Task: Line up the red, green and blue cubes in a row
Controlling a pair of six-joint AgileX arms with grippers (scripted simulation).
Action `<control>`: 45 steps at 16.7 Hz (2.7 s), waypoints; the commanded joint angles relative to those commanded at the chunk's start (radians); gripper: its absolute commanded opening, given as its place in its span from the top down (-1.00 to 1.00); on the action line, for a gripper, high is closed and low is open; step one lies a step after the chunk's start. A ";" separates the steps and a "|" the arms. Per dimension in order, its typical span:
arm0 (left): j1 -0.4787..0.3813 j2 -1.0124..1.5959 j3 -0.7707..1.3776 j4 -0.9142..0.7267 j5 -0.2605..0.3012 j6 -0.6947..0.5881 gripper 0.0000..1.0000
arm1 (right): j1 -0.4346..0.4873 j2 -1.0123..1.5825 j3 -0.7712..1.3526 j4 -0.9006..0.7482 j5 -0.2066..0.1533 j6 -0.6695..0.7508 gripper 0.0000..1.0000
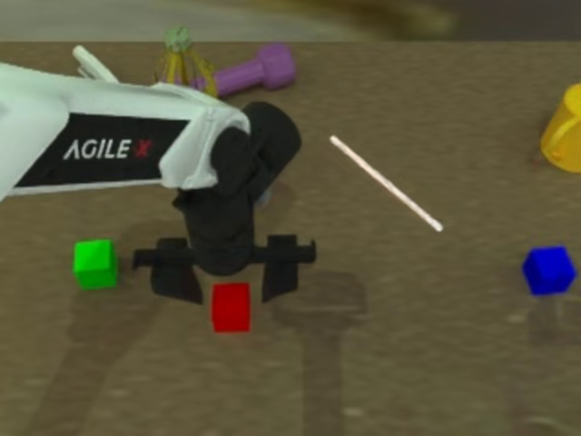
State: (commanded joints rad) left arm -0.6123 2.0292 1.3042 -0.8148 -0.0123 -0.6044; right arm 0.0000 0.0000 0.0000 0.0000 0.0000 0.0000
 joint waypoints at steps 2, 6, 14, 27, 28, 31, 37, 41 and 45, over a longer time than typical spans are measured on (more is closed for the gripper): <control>0.000 0.000 0.000 0.000 0.000 0.000 -1.00 | 0.000 0.000 0.000 0.000 0.000 0.000 -1.00; 0.000 0.000 0.000 0.000 0.000 0.000 -1.00 | 0.000 0.000 0.000 0.000 0.000 0.000 -1.00; 0.009 -0.039 0.066 -0.108 0.000 -0.005 -1.00 | 0.000 0.000 0.000 0.000 0.000 0.000 -1.00; 0.084 -0.095 0.142 -0.244 0.002 0.052 -1.00 | 0.000 0.000 0.000 0.000 0.000 0.000 -1.00; 0.123 -0.093 0.138 -0.241 0.003 0.080 -1.00 | 0.000 0.000 0.000 0.000 0.000 0.000 -1.00; 0.276 -0.088 0.121 -0.235 0.007 0.183 -1.00 | 0.000 0.000 0.000 0.000 0.000 0.000 -1.00; 0.463 -0.087 0.100 -0.218 0.013 0.330 -1.00 | 0.000 0.000 0.000 0.000 0.000 0.000 -1.00; 0.459 -0.087 0.101 -0.217 0.012 0.328 -1.00 | 0.000 0.000 0.000 0.000 0.000 0.000 -1.00; 0.462 -0.036 0.041 -0.109 0.014 0.329 -1.00 | 0.000 0.000 0.000 0.000 0.000 0.000 -1.00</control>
State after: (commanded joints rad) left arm -0.1504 1.9928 1.3449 -0.9234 0.0015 -0.2750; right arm 0.0000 0.0000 0.0000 0.0000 0.0000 0.0000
